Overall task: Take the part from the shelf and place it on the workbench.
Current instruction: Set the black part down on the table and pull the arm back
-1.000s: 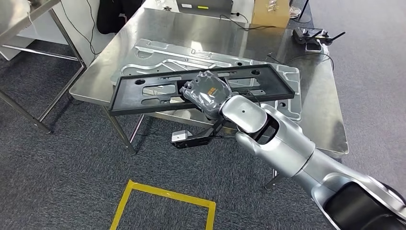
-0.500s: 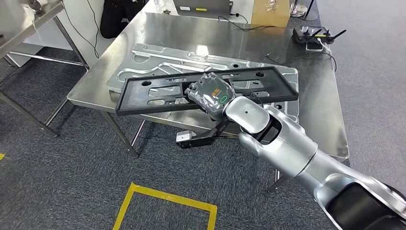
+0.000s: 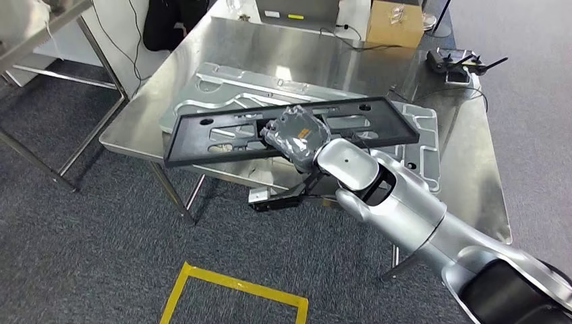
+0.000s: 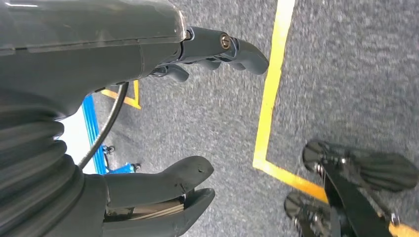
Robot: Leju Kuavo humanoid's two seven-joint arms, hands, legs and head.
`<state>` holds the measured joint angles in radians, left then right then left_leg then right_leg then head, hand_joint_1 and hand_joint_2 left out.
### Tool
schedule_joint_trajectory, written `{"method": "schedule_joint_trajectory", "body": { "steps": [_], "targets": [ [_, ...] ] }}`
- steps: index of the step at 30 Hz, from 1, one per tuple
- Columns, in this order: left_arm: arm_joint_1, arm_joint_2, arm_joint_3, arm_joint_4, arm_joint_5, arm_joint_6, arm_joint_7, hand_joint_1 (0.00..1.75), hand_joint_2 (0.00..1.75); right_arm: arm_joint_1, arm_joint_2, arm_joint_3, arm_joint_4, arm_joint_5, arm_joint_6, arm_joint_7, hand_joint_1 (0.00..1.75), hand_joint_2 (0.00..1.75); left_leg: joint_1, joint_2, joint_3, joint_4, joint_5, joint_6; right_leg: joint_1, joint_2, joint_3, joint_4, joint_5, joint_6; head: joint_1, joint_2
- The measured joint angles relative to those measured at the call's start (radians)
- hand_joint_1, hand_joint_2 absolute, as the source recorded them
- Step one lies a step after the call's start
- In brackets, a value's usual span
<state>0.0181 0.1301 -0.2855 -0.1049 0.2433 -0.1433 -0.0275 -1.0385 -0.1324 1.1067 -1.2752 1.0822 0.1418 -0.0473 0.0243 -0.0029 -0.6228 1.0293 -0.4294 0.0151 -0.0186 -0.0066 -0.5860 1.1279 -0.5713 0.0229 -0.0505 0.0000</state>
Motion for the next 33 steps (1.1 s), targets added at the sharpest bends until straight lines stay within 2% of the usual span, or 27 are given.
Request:
{"method": "schedule_joint_trajectory", "body": {
  "steps": [2, 3, 4, 5, 7, 8, 9, 10, 11, 13, 14, 15, 17, 18, 19, 20, 22, 23, 24, 25, 27, 29, 30, 31, 33],
  "targets": [
    [-0.001, 0.000, 0.000, 0.000, 0.001, 0.000, 0.000, 0.00, 1.75, 0.003, -0.003, 0.000, 0.003, 0.000, 0.000, 0.000, 1.75, 1.75, -0.004, -0.002, 0.007, 0.000, -0.008, 0.010, 0.002, 0.002, -0.083, 0.138, -0.047, -0.001, 0.000, 0.000],
    [-0.001, 0.000, 0.000, 0.000, 0.001, 0.000, 0.000, 0.00, 1.75, 0.006, -0.005, 0.000, 0.005, 0.000, 0.000, 0.000, 1.75, 1.75, -0.007, -0.004, 0.012, 0.000, -0.012, 0.013, 0.004, 0.002, -0.116, 0.181, -0.049, -0.003, 0.000, 0.000],
    [-0.001, 0.000, -0.001, 0.000, 0.002, 0.000, 0.000, 0.00, 1.75, 0.009, -0.007, 0.000, 0.008, 0.000, 0.000, 0.000, 1.75, 1.75, -0.011, -0.007, 0.018, 0.000, -0.017, 0.015, 0.006, 0.003, -0.135, 0.191, -0.031, -0.007, 0.000, 0.000],
    [-0.001, 0.000, -0.001, 0.000, 0.002, 0.000, 0.000, 0.00, 1.75, 0.010, -0.008, 0.000, 0.010, 0.000, 0.000, 0.000, 1.75, 1.75, -0.014, -0.009, 0.026, 0.000, -0.022, 0.016, 0.009, 0.003, -0.133, 0.159, 0.007, -0.014, 0.000, 0.000],
    [0.000, -0.002, -0.002, 0.000, 0.004, 0.000, 0.000, 0.00, 1.75, 0.010, -0.012, 0.000, 0.015, 0.000, -0.001, 0.000, 1.75, 1.75, -0.021, -0.013, 0.044, 0.000, -0.034, 0.015, 0.019, 0.005, -0.090, 0.032, 0.099, -0.038, 0.000, 0.000],
    [0.000, -0.003, -0.002, 0.000, 0.005, 0.000, 0.000, 0.00, 1.75, 0.010, -0.013, -0.001, 0.018, 0.000, -0.002, 0.000, 1.75, 1.75, -0.024, -0.014, 0.050, 0.000, -0.040, 0.013, 0.024, 0.006, -0.068, -0.025, 0.125, -0.049, 0.000, 0.000],
    [-0.001, -0.004, -0.003, 0.000, 0.006, 0.001, -0.001, 0.00, 1.75, 0.010, -0.015, -0.002, 0.021, 0.001, -0.004, 0.001, 1.75, 1.75, -0.024, -0.014, 0.053, -0.001, -0.044, 0.010, 0.028, 0.006, -0.054, -0.061, 0.136, -0.058, -0.001, 0.000],
    [-0.002, -0.006, -0.004, 0.000, 0.006, 0.001, -0.001, 0.00, 1.75, 0.010, -0.016, -0.003, 0.025, 0.002, -0.006, 0.002, 1.75, 1.75, -0.023, -0.014, 0.054, -0.003, -0.046, 0.005, 0.031, 0.006, -0.047, -0.075, 0.131, -0.063, -0.001, 0.000],
    [-0.003, -0.006, -0.005, 0.000, 0.006, 0.001, -0.002, 0.00, 1.75, 0.010, -0.018, -0.004, 0.028, 0.003, -0.009, 0.002, 1.75, 1.75, -0.022, -0.014, 0.055, -0.006, -0.048, 0.000, 0.032, 0.006, -0.043, -0.085, 0.129, -0.064, -0.001, 0.000],
    [-0.003, -0.005, -0.006, 0.000, 0.007, 0.001, -0.002, 0.00, 1.75, 0.012, -0.021, -0.010, 0.035, 0.005, -0.012, 0.003, 1.75, 1.75, -0.021, -0.011, 0.057, -0.001, -0.058, -0.008, 0.023, 0.005, -0.026, -0.107, 0.130, -0.065, -0.001, 0.000],
    [-0.003, -0.005, -0.006, 0.000, 0.007, 0.001, -0.002, 0.00, 1.75, 0.012, -0.023, -0.013, 0.037, 0.006, -0.014, 0.003, 1.75, 1.75, -0.021, -0.009, 0.050, 0.021, -0.070, -0.012, 0.018, 0.003, -0.015, -0.119, 0.132, -0.065, -0.002, 0.000],
    [-0.003, -0.004, -0.006, 0.000, 0.008, 0.001, -0.002, 0.00, 1.75, 0.012, -0.023, -0.015, 0.039, 0.006, -0.016, 0.003, 1.75, 1.75, -0.020, -0.007, 0.028, 0.066, -0.091, -0.017, 0.012, 0.002, -0.003, -0.129, 0.132, -0.065, -0.002, 0.000],
    [-0.002, -0.004, -0.006, 0.000, 0.008, 0.002, -0.001, 0.00, 1.75, 0.015, -0.024, -0.016, 0.044, 0.006, -0.018, 0.005, 1.75, 1.75, -0.014, -0.005, -0.043, 0.190, -0.133, -0.029, 0.012, 0.002, 0.010, -0.133, 0.124, -0.066, -0.002, 0.000],
    [-0.002, -0.003, -0.006, 0.000, 0.008, 0.003, -0.001, 0.00, 1.75, 0.019, -0.024, -0.016, 0.048, 0.007, -0.017, 0.009, 1.75, 1.75, -0.009, -0.004, -0.076, 0.237, -0.139, -0.036, 0.011, 0.002, 0.016, -0.132, 0.118, -0.064, -0.002, 0.000],
    [-0.001, -0.003, -0.006, 0.000, 0.008, 0.004, 0.000, 0.00, 1.75, 0.024, -0.025, -0.016, 0.053, 0.008, -0.016, 0.015, 1.75, 1.75, -0.004, -0.004, -0.094, 0.251, -0.125, -0.042, 0.010, 0.002, 0.022, -0.131, 0.111, -0.061, -0.002, 0.000],
    [-0.001, -0.002, -0.006, 0.000, 0.008, 0.004, 0.001, 0.00, 1.75, 0.028, -0.025, -0.017, 0.061, 0.009, -0.016, 0.023, 1.75, 1.75, 0.000, -0.003, -0.095, 0.228, -0.092, -0.047, 0.008, 0.002, 0.029, -0.128, 0.103, -0.058, -0.002, 0.000],
    [0.000, -0.003, -0.006, 0.000, 0.008, 0.005, 0.002, 0.00, 1.75, 0.033, -0.027, -0.022, 0.083, 0.014, -0.018, 0.033, 1.75, 1.75, 0.007, 0.000, -0.057, 0.111, -0.010, -0.056, 0.004, 0.002, 0.043, -0.120, 0.084, -0.046, -0.002, 0.000],
    [0.000, -0.003, -0.007, 0.000, 0.008, 0.005, 0.002, 0.00, 1.75, 0.033, -0.028, -0.025, 0.095, 0.017, -0.020, 0.035, 1.75, 1.75, 0.006, 0.002, -0.035, 0.057, 0.013, -0.058, 0.004, 0.003, 0.045, -0.113, 0.075, -0.038, -0.003, 0.000],
    [0.000, -0.003, -0.008, 0.000, 0.008, 0.005, 0.002, 0.00, 1.75, 0.033, -0.028, -0.028, 0.107, 0.021, -0.023, 0.036, 1.75, 1.75, 0.005, 0.002, -0.021, 0.023, 0.021, -0.052, 0.005, 0.004, 0.045, -0.109, 0.068, -0.031, -0.003, 0.000],
    [-0.001, -0.003, -0.009, 0.000, 0.009, 0.006, 0.003, 0.00, 1.75, 0.035, -0.029, -0.031, 0.120, 0.023, -0.025, 0.036, 1.75, 1.75, 0.003, 0.001, -0.016, 0.013, 0.014, -0.045, 0.008, 0.004, 0.044, -0.106, 0.064, -0.025, -0.004, 0.000],
    [-0.002, -0.003, -0.012, 0.000, 0.010, 0.007, 0.003, 0.00, 1.75, 0.041, -0.030, -0.036, 0.143, 0.025, -0.028, 0.036, 1.75, 1.75, 0.001, -0.003, -0.015, 0.010, 0.007, -0.025, 0.009, 0.004, 0.043, -0.107, 0.060, -0.018, -0.003, 0.000],
    [-0.001, -0.003, -0.017, 0.000, 0.012, 0.007, 0.004, 0.00, 1.75, 0.047, -0.032, -0.046, 0.166, 0.026, -0.032, 0.036, 1.75, 1.75, 0.001, -0.004, -0.008, 0.006, 0.001, -0.011, 0.005, 0.004, 0.036, -0.081, 0.044, -0.011, -0.003, 0.000],
    [0.000, -0.003, -0.019, 0.000, 0.014, 0.007, 0.004, 0.00, 1.75, 0.049, -0.033, -0.053, 0.177, 0.026, -0.035, 0.037, 1.75, 1.75, 0.001, -0.004, -0.004, 0.005, -0.001, -0.004, 0.005, 0.004, 0.015, -0.040, 0.025, -0.008, -0.002, 0.000],
    [0.000, -0.003, -0.021, 0.000, 0.015, 0.007, 0.005, 0.00, 1.75, 0.050, -0.035, -0.059, 0.187, 0.027, -0.037, 0.037, 1.75, 1.75, -0.001, -0.004, 0.000, 0.004, -0.005, 0.002, 0.005, 0.004, -0.019, 0.023, 0.001, -0.007, -0.002, 0.000],
    [-0.001, -0.003, -0.024, 0.000, 0.017, 0.008, 0.006, 0.00, 1.75, 0.056, -0.038, -0.065, 0.204, 0.027, -0.038, 0.038, 1.75, 1.75, -0.006, -0.005, 0.008, 0.004, -0.014, 0.011, 0.007, 0.005, -0.105, 0.155, -0.035, -0.009, -0.002, 0.000]
  ]
}}
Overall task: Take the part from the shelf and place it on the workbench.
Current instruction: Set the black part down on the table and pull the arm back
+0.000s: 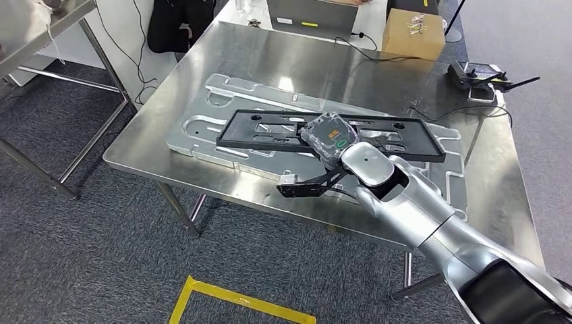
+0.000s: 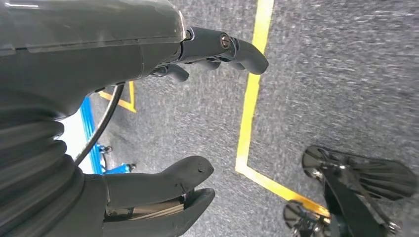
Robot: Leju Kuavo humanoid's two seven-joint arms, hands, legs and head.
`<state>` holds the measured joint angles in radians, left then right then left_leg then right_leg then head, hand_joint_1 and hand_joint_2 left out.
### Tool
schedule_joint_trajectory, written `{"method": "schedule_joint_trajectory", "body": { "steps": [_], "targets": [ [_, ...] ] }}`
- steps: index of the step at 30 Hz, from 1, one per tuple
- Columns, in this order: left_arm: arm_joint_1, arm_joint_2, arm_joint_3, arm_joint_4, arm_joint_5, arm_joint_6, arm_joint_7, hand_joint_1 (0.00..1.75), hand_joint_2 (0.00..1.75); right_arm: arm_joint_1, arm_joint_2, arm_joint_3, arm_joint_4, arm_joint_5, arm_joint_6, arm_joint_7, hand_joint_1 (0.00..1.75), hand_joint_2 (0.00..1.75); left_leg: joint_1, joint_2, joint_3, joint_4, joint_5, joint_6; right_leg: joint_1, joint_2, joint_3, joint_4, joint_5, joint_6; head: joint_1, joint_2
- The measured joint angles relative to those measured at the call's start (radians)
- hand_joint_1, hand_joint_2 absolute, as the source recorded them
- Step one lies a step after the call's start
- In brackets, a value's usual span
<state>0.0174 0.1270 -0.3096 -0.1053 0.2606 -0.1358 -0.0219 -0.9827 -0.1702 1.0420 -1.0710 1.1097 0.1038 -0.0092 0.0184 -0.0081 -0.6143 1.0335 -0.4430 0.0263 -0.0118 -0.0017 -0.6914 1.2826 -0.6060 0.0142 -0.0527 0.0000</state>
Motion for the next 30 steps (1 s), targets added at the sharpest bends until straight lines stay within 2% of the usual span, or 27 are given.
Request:
{"method": "schedule_joint_trajectory", "body": {
  "steps": [1, 2, 3, 4, 5, 6, 7, 9, 10, 12, 13, 15, 16, 17, 18, 19, 20, 21, 22, 26, 28, 30],
  "targets": [
    [0.000, 0.000, -0.001, 0.000, 0.001, 0.000, 0.001, 0.00, 1.75, 0.006, -0.001, 0.000, 0.008, 0.000, 0.000, 0.000, 1.75, 1.75, -0.003, -0.002, 0.006, 0.000, -0.005, 0.003, 0.001, 0.000, -0.029, 0.032, 0.006, -0.003, 0.000, 0.000],
    [-0.001, 0.000, -0.002, 0.000, 0.002, 0.000, 0.001, 0.00, 1.75, 0.011, -0.002, -0.001, 0.014, 0.000, 0.000, 0.000, 1.75, 1.75, -0.006, -0.004, 0.014, 0.000, -0.010, 0.004, 0.003, 0.000, -0.040, 0.026, 0.034, -0.009, 0.000, 0.000],
    [-0.001, 0.000, -0.004, 0.000, 0.003, 0.000, 0.002, 0.00, 1.75, 0.016, -0.003, -0.003, 0.021, 0.000, 0.000, 0.000, 1.75, 1.75, -0.010, -0.007, 0.024, 0.000, -0.016, 0.005, 0.006, 0.001, -0.031, -0.019, 0.078, -0.017, 0.000, 0.000],
    [0.000, -0.001, -0.005, 0.000, 0.004, 0.000, 0.003, 0.00, 1.75, 0.019, -0.003, -0.007, 0.027, 0.000, -0.001, 0.000, 1.75, 1.75, -0.012, -0.009, 0.032, -0.001, -0.023, 0.005, 0.012, 0.001, -0.012, -0.086, 0.128, -0.030, 0.000, 0.000],
    [-0.001, -0.003, -0.006, 0.000, 0.005, 0.000, 0.004, 0.00, 1.75, 0.020, -0.004, -0.012, 0.033, 0.001, -0.002, 0.000, 1.75, 1.75, -0.016, -0.009, 0.039, -0.001, -0.028, 0.004, 0.017, 0.001, 0.010, -0.147, 0.163, -0.043, -0.001, 0.000],
    [-0.001, -0.004, -0.006, 0.000, 0.006, 0.000, 0.005, 0.00, 1.75, 0.020, -0.004, -0.018, 0.038, 0.002, -0.005, 0.001, 1.75, 1.75, -0.016, -0.010, 0.043, -0.002, -0.033, 0.002, 0.023, 0.001, 0.029, -0.198, 0.183, -0.053, -0.001, 0.000],
    [-0.001, -0.005, -0.007, 0.000, 0.007, 0.000, 0.006, 0.00, 1.75, 0.021, -0.005, -0.022, 0.043, 0.002, -0.008, 0.001, 1.75, 1.75, -0.015, -0.010, 0.044, -0.003, -0.035, -0.002, 0.028, 0.001, 0.040, -0.226, 0.188, -0.059, -0.002, 0.000],
    [-0.004, -0.005, -0.007, 0.000, 0.009, 0.000, 0.006, 0.00, 1.75, 0.024, -0.006, -0.028, 0.050, 0.004, -0.013, 0.002, 1.75, 1.75, -0.013, -0.009, 0.049, -0.010, -0.038, -0.012, 0.031, 0.001, 0.051, -0.246, 0.180, -0.063, -0.001, 0.000],
    [-0.005, -0.005, -0.007, 0.000, 0.009, 0.000, 0.006, 0.00, 1.75, 0.028, -0.006, -0.031, 0.054, 0.004, -0.014, 0.002, 1.75, 1.75, -0.013, -0.007, 0.052, -0.010, -0.041, -0.017, 0.027, 0.000, 0.059, -0.256, 0.181, -0.062, -0.001, 0.000],
    [-0.005, -0.004, -0.007, 0.000, 0.009, 0.000, 0.007, 0.00, 1.75, 0.031, -0.006, -0.038, 0.059, 0.006, -0.015, 0.003, 1.75, 1.75, -0.013, -0.002, 0.036, 0.034, -0.066, -0.025, 0.017, -0.002, 0.081, -0.278, 0.182, -0.063, -0.002, 0.000],
    [-0.004, -0.004, -0.007, 0.000, 0.009, 0.000, 0.007, 0.00, 1.75, 0.032, -0.006, -0.041, 0.062, 0.006, -0.016, 0.003, 1.75, 1.75, -0.010, 0.001, 0.010, 0.086, -0.088, -0.030, 0.015, -0.004, 0.090, -0.284, 0.180, -0.063, -0.002, 0.000],
    [-0.004, -0.002, -0.007, 0.000, 0.010, 0.000, 0.007, 0.00, 1.75, 0.037, -0.006, -0.043, 0.068, 0.007, -0.017, 0.003, 1.75, 1.75, -0.004, 0.001, -0.065, 0.209, -0.128, -0.041, 0.012, -0.003, 0.100, -0.285, 0.172, -0.063, -0.002, 0.000],
    [-0.004, -0.002, -0.007, 0.000, 0.010, 0.001, 0.007, 0.00, 1.75, 0.042, -0.006, -0.043, 0.071, 0.007, -0.018, 0.003, 1.75, 1.75, 0.000, 0.002, -0.093, 0.245, -0.129, -0.047, 0.011, -0.003, 0.105, -0.284, 0.166, -0.061, -0.002, 0.000],
    [-0.003, -0.001, -0.007, 0.000, 0.011, 0.002, 0.007, 0.00, 1.75, 0.048, -0.006, -0.043, 0.074, 0.007, -0.018, 0.002, 1.75, 1.75, 0.003, 0.002, -0.105, 0.246, -0.109, -0.051, 0.009, -0.003, 0.111, -0.281, 0.159, -0.058, -0.002, 0.000],
    [-0.002, -0.001, -0.007, 0.000, 0.012, 0.003, 0.007, 0.00, 1.75, 0.052, -0.006, -0.044, 0.077, 0.007, -0.018, 0.002, 1.75, 1.75, 0.006, 0.003, -0.099, 0.213, -0.074, -0.055, 0.007, -0.003, 0.117, -0.277, 0.152, -0.054, -0.002, 0.000],
    [-0.001, -0.001, -0.007, 0.000, 0.013, 0.004, 0.007, 0.00, 1.75, 0.055, -0.007, -0.045, 0.080, 0.007, -0.019, 0.002, 1.75, 1.75, 0.009, 0.004, -0.077, 0.148, -0.028, -0.058, 0.004, -0.002, 0.122, -0.271, 0.142, -0.048, -0.002, 0.000],
    [-0.001, 0.000, -0.007, 0.000, 0.015, 0.004, 0.007, 0.00, 1.75, 0.056, -0.007, -0.047, 0.081, 0.007, -0.020, 0.002, 1.75, 1.75, 0.010, 0.006, -0.052, 0.086, 0.004, -0.060, 0.004, -0.002, 0.125, -0.264, 0.132, -0.041, -0.002, 0.000],
    [-0.001, 0.000, -0.007, 0.000, 0.016, 0.005, 0.007, 0.00, 1.75, 0.057, -0.008, -0.050, 0.082, 0.007, -0.022, 0.002, 1.75, 1.75, 0.009, 0.007, -0.032, 0.039, 0.022, -0.057, 0.005, -0.001, 0.126, -0.258, 0.125, -0.035, -0.002, 0.000],
    [-0.001, 0.000, -0.007, 0.000, 0.018, 0.006, 0.007, 0.00, 1.75, 0.058, -0.009, -0.053, 0.083, 0.007, -0.023, 0.003, 1.75, 1.75, 0.007, 0.008, -0.020, 0.009, 0.029, -0.052, 0.006, 0.000, 0.125, -0.254, 0.120, -0.029, -0.001, 0.000],
    [-0.001, -0.001, -0.007, 0.000, 0.021, 0.007, 0.007, 0.00, 1.75, 0.063, -0.013, -0.062, 0.083, 0.007, -0.026, 0.002, 1.75, 1.75, 0.005, 0.007, -0.010, -0.003, 0.016, -0.022, 0.005, 0.000, 0.124, -0.244, 0.105, -0.011, -0.001, 0.000],
    [-0.001, -0.001, -0.007, 0.000, 0.021, 0.008, 0.007, 0.00, 1.75, 0.063, -0.016, -0.067, 0.083, 0.007, -0.027, 0.003, 1.75, 1.75, 0.007, 0.007, 0.001, -0.009, 0.012, -0.009, 0.002, 0.001, 0.089, -0.167, 0.066, -0.003, 0.000, 0.000],
    [-0.002, -0.001, -0.007, 0.000, 0.021, 0.009, 0.007, 0.00, 1.75, 0.068, -0.019, -0.069, 0.083, 0.007, -0.028, 0.003, 1.75, 1.75, 0.006, 0.006, 0.008, -0.009, 0.005, -0.001, 0.000, 0.001, 0.012, -0.033, 0.018, 0.001, 0.000, 0.000]
  ]
}}
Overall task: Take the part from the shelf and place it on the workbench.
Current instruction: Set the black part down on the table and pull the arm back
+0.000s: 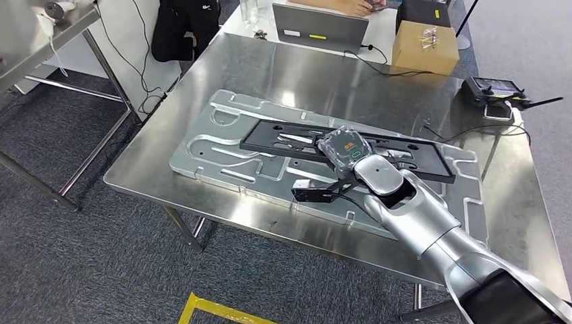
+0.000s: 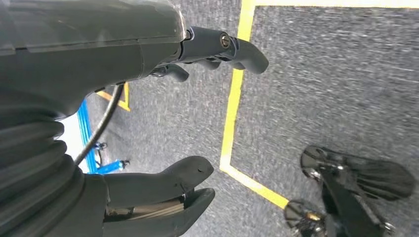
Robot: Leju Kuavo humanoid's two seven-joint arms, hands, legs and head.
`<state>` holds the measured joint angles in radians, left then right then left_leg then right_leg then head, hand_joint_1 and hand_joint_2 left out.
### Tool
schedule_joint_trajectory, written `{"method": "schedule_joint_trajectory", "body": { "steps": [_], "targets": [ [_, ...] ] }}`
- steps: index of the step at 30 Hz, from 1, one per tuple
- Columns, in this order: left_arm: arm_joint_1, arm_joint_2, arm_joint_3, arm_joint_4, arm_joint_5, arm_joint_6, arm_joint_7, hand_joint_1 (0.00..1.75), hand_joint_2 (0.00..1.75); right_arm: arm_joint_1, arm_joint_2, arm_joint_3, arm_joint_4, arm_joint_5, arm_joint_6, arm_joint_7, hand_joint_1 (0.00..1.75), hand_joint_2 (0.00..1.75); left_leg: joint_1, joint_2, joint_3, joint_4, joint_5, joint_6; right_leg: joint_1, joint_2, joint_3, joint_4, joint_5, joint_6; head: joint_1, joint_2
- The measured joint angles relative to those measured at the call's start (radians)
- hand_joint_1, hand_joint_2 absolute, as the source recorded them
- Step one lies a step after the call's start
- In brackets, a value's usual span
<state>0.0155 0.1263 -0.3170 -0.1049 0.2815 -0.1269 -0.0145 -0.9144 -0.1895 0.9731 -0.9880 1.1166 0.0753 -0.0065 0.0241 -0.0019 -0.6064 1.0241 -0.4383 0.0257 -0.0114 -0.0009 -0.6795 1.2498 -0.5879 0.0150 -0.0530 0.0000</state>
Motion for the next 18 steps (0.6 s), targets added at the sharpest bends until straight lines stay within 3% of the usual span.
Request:
{"method": "schedule_joint_trajectory", "body": {
  "steps": [1, 2, 3, 5, 7, 9, 12, 14, 16, 17, 18],
  "targets": [
    [-0.001, 0.000, 0.000, 0.000, 0.000, 0.000, 0.000, 0.00, 1.75, 0.005, -0.001, 0.000, 0.000, 0.000, 0.000, 0.000, 1.75, 1.75, -0.001, -0.002, 0.004, 0.000, -0.004, 0.002, 0.000, 0.000, -0.035, 0.049, -0.008, 0.001, 0.000, 0.000],
    [-0.001, 0.000, 0.000, 0.000, 0.000, 0.000, 0.000, 0.00, 1.75, 0.010, -0.002, 0.000, 0.000, 0.000, 0.000, 0.000, 1.75, 1.75, -0.001, -0.004, 0.010, 0.000, -0.008, 0.002, -0.001, 0.000, -0.054, 0.065, 0.004, 0.000, 0.000, 0.000],
    [-0.001, 0.000, 0.000, 0.000, 0.000, 0.000, 0.000, 0.00, 1.75, 0.013, -0.003, 0.000, 0.000, 0.000, 0.000, 0.000, 1.75, 1.75, -0.002, -0.006, 0.017, 0.000, -0.013, 0.001, -0.001, 0.000, -0.053, 0.041, 0.036, -0.002, 0.000, 0.000],
    [0.000, -0.001, 0.000, 0.000, 0.001, 0.001, -0.001, 0.00, 1.75, 0.016, -0.005, -0.003, 0.000, 0.000, -0.001, 0.000, 1.75, 1.75, -0.003, -0.008, 0.033, 0.000, -0.025, -0.003, 0.003, 0.000, -0.007, -0.088, 0.126, -0.015, 0.000, 0.000],
    [-0.001, -0.002, -0.001, 0.000, 0.002, 0.001, -0.002, 0.00, 1.75, 0.015, -0.006, -0.008, 0.000, 0.001, -0.002, 0.000, 1.75, 1.75, -0.006, -0.008, 0.040, 0.000, -0.035, -0.011, 0.010, 0.001, 0.034, -0.191, 0.168, -0.028, 0.000, 0.000],
    [-0.003, -0.004, -0.002, 0.000, 0.003, 0.001, -0.003, 0.00, 1.75, 0.016, -0.006, -0.014, 0.000, 0.003, -0.003, 0.000, 1.75, 1.75, -0.006, -0.008, 0.042, -0.003, -0.040, -0.022, 0.016, 0.001, 0.042, -0.213, 0.161, -0.033, 0.000, 0.000],
    [-0.004, -0.003, -0.003, 0.000, 0.005, 0.001, -0.003, 0.00, 1.75, 0.018, -0.007, -0.023, -0.002, 0.005, -0.004, 0.001, 1.75, 1.75, -0.005, -0.005, 0.040, 0.021, -0.062, -0.037, 0.006, 0.001, 0.065, -0.235, 0.158, -0.044, 0.000, 0.000],
    [-0.004, -0.003, -0.004, 0.000, 0.005, 0.001, -0.003, 0.00, 1.75, 0.018, -0.007, -0.025, -0.002, 0.005, -0.004, 0.002, 1.75, 1.75, -0.003, -0.004, -0.008, 0.124, -0.108, -0.043, 0.004, 0.000, 0.082, -0.243, 0.152, -0.053, 0.000, 0.000],
    [-0.003, -0.003, -0.005, 0.000, 0.006, 0.001, -0.003, 0.00, 1.75, 0.022, -0.007, -0.026, -0.002, 0.006, -0.004, 0.003, 1.75, 1.75, -0.002, -0.003, -0.083, 0.245, -0.145, -0.050, 0.006, 0.000, 0.092, -0.243, 0.142, -0.056, 0.000, 0.000],
    [-0.003, -0.003, -0.006, 0.000, 0.006, 0.001, -0.003, 0.00, 1.75, 0.026, -0.007, -0.026, -0.002, 0.006, -0.004, 0.003, 1.75, 1.75, -0.002, -0.003, -0.105, 0.270, -0.139, -0.052, 0.006, 0.000, 0.098, -0.242, 0.136, -0.056, -0.001, 0.000],
    [-0.003, -0.003, -0.006, 0.000, 0.007, 0.001, -0.002, 0.00, 1.75, 0.028, -0.007, -0.026, -0.002, 0.006, -0.004, 0.002, 1.75, 1.75, -0.002, -0.003, -0.108, 0.255, -0.111, -0.054, 0.006, 0.001, 0.105, -0.240, 0.130, -0.054, -0.001, 0.000]
  ]
}}
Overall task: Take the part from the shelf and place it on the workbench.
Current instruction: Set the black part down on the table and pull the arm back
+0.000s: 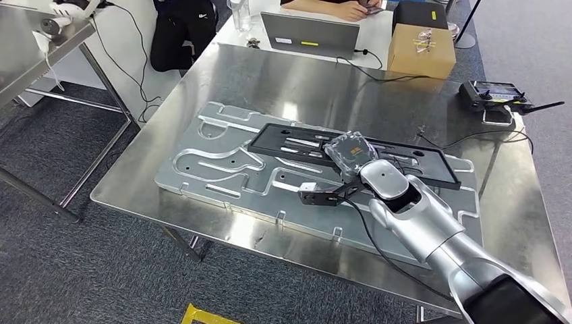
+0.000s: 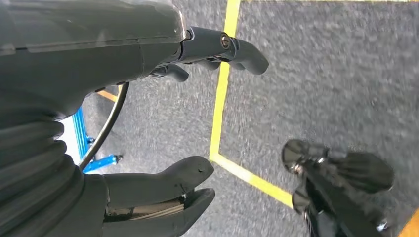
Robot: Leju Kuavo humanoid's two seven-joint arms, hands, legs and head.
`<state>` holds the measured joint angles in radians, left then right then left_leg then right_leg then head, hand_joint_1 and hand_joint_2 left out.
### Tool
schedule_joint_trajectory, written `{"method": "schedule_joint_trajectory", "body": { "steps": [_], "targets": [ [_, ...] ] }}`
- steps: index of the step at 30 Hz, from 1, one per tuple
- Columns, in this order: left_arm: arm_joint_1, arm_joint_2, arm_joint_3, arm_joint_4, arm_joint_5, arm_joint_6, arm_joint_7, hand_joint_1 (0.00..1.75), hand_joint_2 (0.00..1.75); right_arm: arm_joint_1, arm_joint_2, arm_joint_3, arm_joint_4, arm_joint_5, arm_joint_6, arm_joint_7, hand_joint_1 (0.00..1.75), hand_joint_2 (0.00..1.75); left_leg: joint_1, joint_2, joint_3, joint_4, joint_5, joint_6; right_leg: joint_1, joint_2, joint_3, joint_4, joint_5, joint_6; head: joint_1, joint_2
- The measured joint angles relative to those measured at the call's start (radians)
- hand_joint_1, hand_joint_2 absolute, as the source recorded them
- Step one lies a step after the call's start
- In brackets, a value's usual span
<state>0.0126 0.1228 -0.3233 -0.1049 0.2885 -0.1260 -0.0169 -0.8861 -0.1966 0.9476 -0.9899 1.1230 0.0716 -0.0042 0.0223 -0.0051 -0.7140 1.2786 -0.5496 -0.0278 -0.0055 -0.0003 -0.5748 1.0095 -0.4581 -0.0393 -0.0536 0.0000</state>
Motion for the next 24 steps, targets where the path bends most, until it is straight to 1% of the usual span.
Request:
{"method": "schedule_joint_trajectory", "body": {
  "steps": [1, 2, 3, 4, 5, 6, 8, 9, 10, 11, 12, 13, 14, 15, 16, 17, 18, 19, 20, 21, 23, 24],
  "targets": [
    [0.000, 0.000, -0.001, 0.000, 0.002, 0.000, 0.000, 0.00, 1.75, 0.001, 0.000, 0.000, 0.000, 0.001, 0.000, 0.000, 1.75, 1.75, 0.000, 0.001, 0.016, -0.053, 0.045, 0.000, 0.000, 0.000, 0.008, 0.003, -0.008, 0.003, 0.000, 0.000],
    [0.000, 0.001, -0.001, 0.000, 0.004, 0.000, 0.001, 0.00, 1.75, 0.001, 0.000, 0.000, 0.000, 0.001, 0.000, 0.000, 1.75, 1.75, 0.001, 0.002, 0.042, -0.121, 0.087, 0.002, -0.001, 0.001, 0.014, 0.006, -0.016, 0.006, 0.000, 0.000],
    [0.001, 0.001, -0.002, 0.000, 0.005, 0.001, 0.001, 0.00, 1.75, 0.000, 0.000, 0.000, 0.000, 0.002, 0.000, 0.000, 1.75, 1.75, -0.001, 0.003, 0.068, -0.183, 0.115, 0.004, 0.001, 0.001, 0.018, 0.012, -0.025, 0.011, 0.000, 0.000],
    [0.000, 0.001, -0.004, 0.000, 0.007, 0.001, 0.001, 0.00, 1.75, -0.001, 0.000, -0.001, 0.000, 0.003, 0.000, 0.000, 1.75, 1.75, -0.003, 0.003, 0.086, -0.223, 0.128, 0.009, 0.003, 0.002, 0.020, 0.016, -0.031, 0.017, 0.000, 0.000],
    [-0.001, 0.002, -0.006, 0.000, 0.008, 0.001, 0.001, 0.00, 1.75, -0.001, 0.000, -0.001, 0.000, 0.003, 0.000, 0.000, 1.75, 1.75, -0.005, 0.002, 0.093, -0.240, 0.125, 0.014, 0.005, 0.002, 0.019, 0.018, -0.035, 0.022, 0.000, 0.000],
    [-0.001, 0.002, -0.007, 0.000, 0.010, 0.001, 0.001, 0.00, 1.75, -0.002, 0.000, -0.001, 0.000, 0.004, 0.000, -0.001, 1.75, 1.75, -0.007, 0.001, 0.096, -0.243, 0.120, 0.020, 0.006, 0.002, 0.018, 0.018, -0.037, 0.027, 0.000, 0.000],
    [-0.001, 0.001, -0.011, 0.000, 0.013, 0.001, 0.001, 0.00, 1.75, -0.001, 0.000, -0.002, 0.000, 0.005, 0.000, -0.003, 1.75, 1.75, -0.005, 0.000, 0.099, -0.250, 0.117, 0.033, 0.005, 0.002, 0.019, 0.020, -0.044, 0.035, 0.000, 0.000],
    [-0.001, 0.001, -0.013, 0.000, 0.014, 0.001, 0.001, 0.00, 1.75, -0.001, 0.000, -0.004, 0.000, 0.005, 0.000, -0.003, 1.75, 1.75, -0.002, 0.000, 0.104, -0.255, 0.116, 0.040, 0.004, 0.001, 0.012, 0.037, -0.055, 0.039, 0.001, 0.000],
    [-0.001, 0.001, -0.014, 0.000, 0.014, 0.001, 0.000, 0.00, 1.75, -0.002, 0.000, -0.006, 0.000, 0.005, 0.000, -0.003, 1.75, 1.75, 0.000, 0.000, 0.109, -0.259, 0.115, 0.046, 0.003, 0.001, -0.006, 0.075, -0.075, 0.043, 0.001, 0.000],
    [0.000, 0.001, -0.016, 0.000, 0.014, 0.001, 0.000, 0.00, 1.75, -0.001, 0.000, -0.009, 0.000, 0.005, 0.000, -0.003, 1.75, 1.75, 0.000, 0.001, 0.113, -0.260, 0.112, 0.051, 0.001, 0.001, -0.037, 0.132, -0.100, 0.046, 0.001, 0.000],
    [0.000, 0.002, -0.017, 0.000, 0.014, 0.001, 0.000, 0.00, 1.75, 0.000, 0.000, -0.010, 0.000, 0.005, 0.001, -0.004, 1.75, 1.75, 0.000, 0.001, 0.116, -0.261, 0.109, 0.055, -0.001, 0.001, -0.078, 0.202, -0.125, 0.049, 0.001, 0.000],
    [-0.001, 0.001, -0.017, 0.000, 0.015, 0.000, -0.001, 0.00, 1.75, 0.003, -0.001, -0.010, 0.001, 0.005, 0.001, -0.004, 1.31, 1.31, 0.000, 0.001, 0.118, -0.260, 0.106, 0.057, -0.002, 0.001, -0.117, 0.262, -0.140, 0.052, 0.001, 0.000],
    [-0.001, 0.001, -0.018, 0.000, 0.018, 0.000, -0.003, 0.00, 1.75, 0.007, -0.001, -0.010, 0.002, 0.005, 0.001, -0.005, 0.87, 0.87, 0.000, 0.000, 0.122, -0.260, 0.103, 0.057, -0.004, 0.001, -0.145, 0.296, -0.138, 0.054, 0.001, 0.000],
    [-0.001, 0.001, -0.018, 0.000, 0.024, 0.000, -0.007, 0.00, 1.75, 0.009, -0.001, -0.010, 0.002, 0.005, 0.001, -0.006, 0.44, 0.44, 0.000, -0.002, 0.128, -0.260, 0.099, 0.057, -0.005, 0.001, -0.155, 0.292, -0.114, 0.054, 0.001, 0.000],
    [-0.001, 0.001, -0.017, 0.000, 0.032, -0.001, -0.011, 0.00, 1.75, 0.011, -0.001, -0.011, 0.003, 0.005, 0.002, -0.006, 0.00, 0.00, 0.000, -0.003, 0.136, -0.260, 0.093, 0.055, -0.006, 0.001, -0.143, 0.248, -0.072, 0.052, 0.001, 0.000],
    [-0.001, 0.001, -0.017, 0.000, 0.040, -0.001, -0.016, 0.00, 1.75, 0.011, -0.002, -0.012, 0.003, 0.005, 0.002, -0.007, 0.00, 0.00, -0.001, -0.004, 0.144, -0.260, 0.087, 0.053, -0.006, 0.001, -0.119, 0.178, -0.025, 0.049, 0.001, 0.000],
    [0.000, 0.001, -0.017, 0.000, 0.046, 0.000, -0.018, 0.00, 1.75, 0.010, -0.002, -0.013, 0.003, 0.005, 0.002, -0.007, 0.00, 0.00, -0.002, -0.004, 0.151, -0.259, 0.081, 0.049, -0.004, 0.001, -0.093, 0.115, 0.010, 0.045, 0.001, 0.000],
    [0.000, 0.001, -0.016, 0.000, 0.050, 0.000, -0.019, 0.00, 1.75, 0.010, -0.003, -0.015, 0.003, 0.005, 0.002, -0.008, 0.00, 0.00, -0.003, -0.004, 0.156, -0.259, 0.076, 0.045, -0.001, 0.001, -0.071, 0.063, 0.030, 0.041, 0.001, 0.000],
    [-0.001, 0.001, -0.016, 0.000, 0.054, 0.001, -0.017, 0.00, 1.31, 0.009, -0.003, -0.015, 0.003, 0.005, 0.002, -0.008, 0.00, 0.00, -0.004, -0.004, 0.157, -0.259, 0.073, 0.040, 0.002, 0.001, -0.059, 0.035, 0.034, 0.038, 0.001, 0.000],
    [-0.001, 0.001, -0.016, 0.000, 0.058, 0.003, -0.016, 0.00, 0.87, 0.010, -0.004, -0.015, 0.002, 0.005, 0.001, -0.008, 0.00, 0.00, -0.006, -0.004, 0.157, -0.259, 0.071, 0.039, 0.004, 0.002, -0.054, 0.028, 0.029, 0.038, 0.001, 0.000],
    [-0.002, 0.001, -0.016, 0.000, 0.065, 0.006, -0.012, 0.00, 0.00, 0.010, -0.005, -0.015, 0.002, 0.005, 0.001, -0.009, 0.00, 0.00, -0.005, -0.003, 0.159, -0.261, 0.069, 0.040, 0.003, 0.004, -0.052, 0.021, 0.028, 0.039, 0.001, 0.000],
    [-0.001, 0.001, -0.017, 0.000, 0.066, 0.004, -0.009, 0.00, 0.00, 0.010, -0.005, -0.016, 0.002, 0.005, 0.002, -0.010, 0.00, 0.00, -0.005, -0.002, 0.161, -0.262, 0.068, 0.042, 0.002, 0.005, -0.051, 0.020, 0.028, 0.039, 0.001, 0.000]
  ]
}}
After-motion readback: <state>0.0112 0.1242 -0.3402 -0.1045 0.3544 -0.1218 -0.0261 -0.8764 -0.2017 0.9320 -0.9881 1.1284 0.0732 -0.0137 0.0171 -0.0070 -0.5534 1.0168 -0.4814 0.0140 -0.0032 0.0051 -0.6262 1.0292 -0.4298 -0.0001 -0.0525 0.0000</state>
